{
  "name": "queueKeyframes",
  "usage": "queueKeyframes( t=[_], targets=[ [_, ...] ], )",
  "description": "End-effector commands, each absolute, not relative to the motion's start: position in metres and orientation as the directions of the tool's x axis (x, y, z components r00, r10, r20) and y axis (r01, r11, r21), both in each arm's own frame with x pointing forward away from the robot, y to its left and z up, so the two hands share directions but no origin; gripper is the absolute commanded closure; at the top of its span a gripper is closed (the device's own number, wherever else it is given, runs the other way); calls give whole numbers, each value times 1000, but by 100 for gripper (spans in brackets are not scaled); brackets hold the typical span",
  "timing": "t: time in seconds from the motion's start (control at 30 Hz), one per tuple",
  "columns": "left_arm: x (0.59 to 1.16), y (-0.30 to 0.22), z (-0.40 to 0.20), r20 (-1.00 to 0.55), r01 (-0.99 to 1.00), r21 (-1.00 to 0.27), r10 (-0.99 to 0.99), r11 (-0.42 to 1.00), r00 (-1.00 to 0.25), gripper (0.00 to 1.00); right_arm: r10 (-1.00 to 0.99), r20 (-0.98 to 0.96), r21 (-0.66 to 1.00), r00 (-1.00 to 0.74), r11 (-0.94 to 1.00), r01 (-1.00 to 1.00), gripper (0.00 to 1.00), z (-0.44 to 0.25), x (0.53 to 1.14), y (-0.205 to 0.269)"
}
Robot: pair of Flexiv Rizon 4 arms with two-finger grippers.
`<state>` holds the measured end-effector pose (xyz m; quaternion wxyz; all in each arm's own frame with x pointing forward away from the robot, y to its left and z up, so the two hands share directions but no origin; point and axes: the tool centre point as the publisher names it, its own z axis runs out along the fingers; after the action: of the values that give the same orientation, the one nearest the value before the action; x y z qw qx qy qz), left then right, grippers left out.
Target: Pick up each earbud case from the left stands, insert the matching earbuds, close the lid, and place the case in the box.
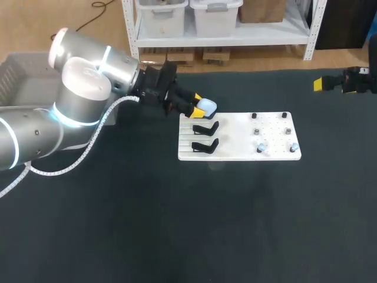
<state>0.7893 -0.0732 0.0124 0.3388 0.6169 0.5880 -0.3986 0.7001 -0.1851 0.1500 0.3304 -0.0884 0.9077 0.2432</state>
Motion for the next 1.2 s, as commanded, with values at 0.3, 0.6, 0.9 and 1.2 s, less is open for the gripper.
queueKeyframes(
  t=[0.3, 0.6, 0.9, 1.2],
  targets=[
    [784, -69, 16, -898, 995, -39, 441, -89, 4, 100, 0, -643, 383, -766, 866, -321, 0, 150, 700, -185],
    [772, -56, 51, -934, 995, -5, 357, -95, 29, 100, 0, -643, 383, -766, 866, -321, 0, 150, 700, -185],
    [751, -45, 112, -983, 999, 28, 180, -46, 36, 100, 0, -643, 383, -766, 866, -321, 0, 150, 700, -185],
    [728, -38, 149, -995, 999, 31, 94, -21, 33, 100, 0, -643, 383, -766, 866, -321, 0, 150, 700, -185]
  ],
)
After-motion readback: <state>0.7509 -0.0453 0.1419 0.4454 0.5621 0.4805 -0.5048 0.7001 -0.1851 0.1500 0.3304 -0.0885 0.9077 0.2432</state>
